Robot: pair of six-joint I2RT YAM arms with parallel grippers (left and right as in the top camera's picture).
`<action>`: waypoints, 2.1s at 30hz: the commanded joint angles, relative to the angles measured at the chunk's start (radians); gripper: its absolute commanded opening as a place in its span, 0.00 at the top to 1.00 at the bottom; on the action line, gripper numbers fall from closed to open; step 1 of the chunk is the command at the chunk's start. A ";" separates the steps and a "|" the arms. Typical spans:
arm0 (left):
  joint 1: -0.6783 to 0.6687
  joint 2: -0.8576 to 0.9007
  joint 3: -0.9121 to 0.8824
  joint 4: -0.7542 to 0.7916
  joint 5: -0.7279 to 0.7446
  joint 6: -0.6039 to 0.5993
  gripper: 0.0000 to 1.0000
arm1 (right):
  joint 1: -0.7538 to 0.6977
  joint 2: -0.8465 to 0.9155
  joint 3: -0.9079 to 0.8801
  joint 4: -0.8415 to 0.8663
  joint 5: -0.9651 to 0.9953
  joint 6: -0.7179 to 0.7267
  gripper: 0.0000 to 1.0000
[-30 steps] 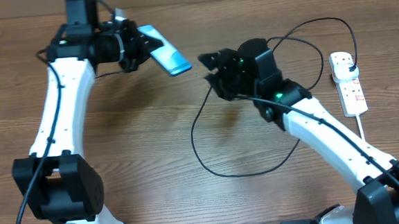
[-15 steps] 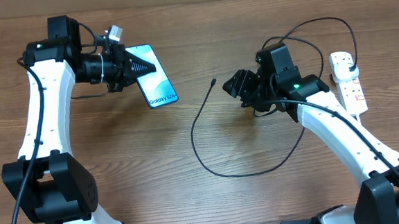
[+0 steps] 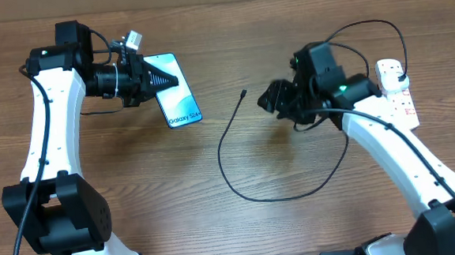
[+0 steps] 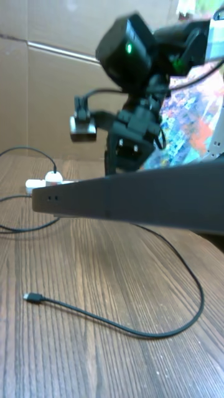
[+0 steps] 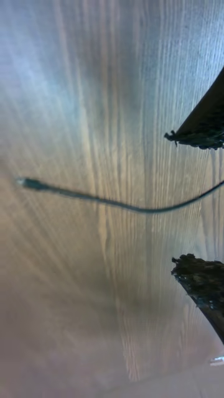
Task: Plug charger to phone and switch on socket
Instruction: 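Open the right gripper off the phone and pull it back, then lower the right gripper over the black cable's USB-C end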
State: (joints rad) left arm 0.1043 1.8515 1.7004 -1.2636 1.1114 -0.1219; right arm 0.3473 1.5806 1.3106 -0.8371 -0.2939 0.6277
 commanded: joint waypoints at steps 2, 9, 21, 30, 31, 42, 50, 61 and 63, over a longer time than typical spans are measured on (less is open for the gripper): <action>-0.006 -0.004 0.004 0.007 0.079 0.026 0.96 | -0.001 -0.017 0.119 -0.028 0.040 -0.031 0.41; -0.006 -0.004 0.004 0.008 0.086 0.025 0.96 | -0.001 0.049 0.268 -0.055 0.058 -0.031 0.42; -0.006 -0.004 0.004 0.011 0.085 0.024 0.96 | -0.001 0.255 0.401 -0.076 0.053 0.014 0.43; -0.008 -0.004 0.004 0.012 0.020 0.012 0.96 | -0.001 0.283 0.396 -0.067 0.053 0.078 0.42; -0.008 -0.004 0.004 0.013 0.019 0.010 0.96 | -0.001 0.283 0.394 -0.068 0.053 0.079 0.42; -0.019 -0.004 0.004 0.018 0.003 0.010 0.95 | -0.001 0.301 0.303 -0.001 0.043 0.130 0.46; -0.033 -0.004 0.004 0.043 -0.001 0.010 0.96 | -0.001 0.408 0.299 0.053 0.001 0.199 0.56; -0.033 -0.004 0.004 0.064 -0.001 0.010 0.96 | -0.001 0.506 0.299 0.072 -0.007 0.290 0.59; -0.033 -0.004 0.004 0.064 0.000 0.009 0.96 | -0.001 0.510 0.299 0.074 -0.003 0.290 0.60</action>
State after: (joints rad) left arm 0.0757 1.8515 1.7004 -1.2037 1.0836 -0.1200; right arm 0.3473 2.0785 1.6154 -0.7715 -0.2920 0.8970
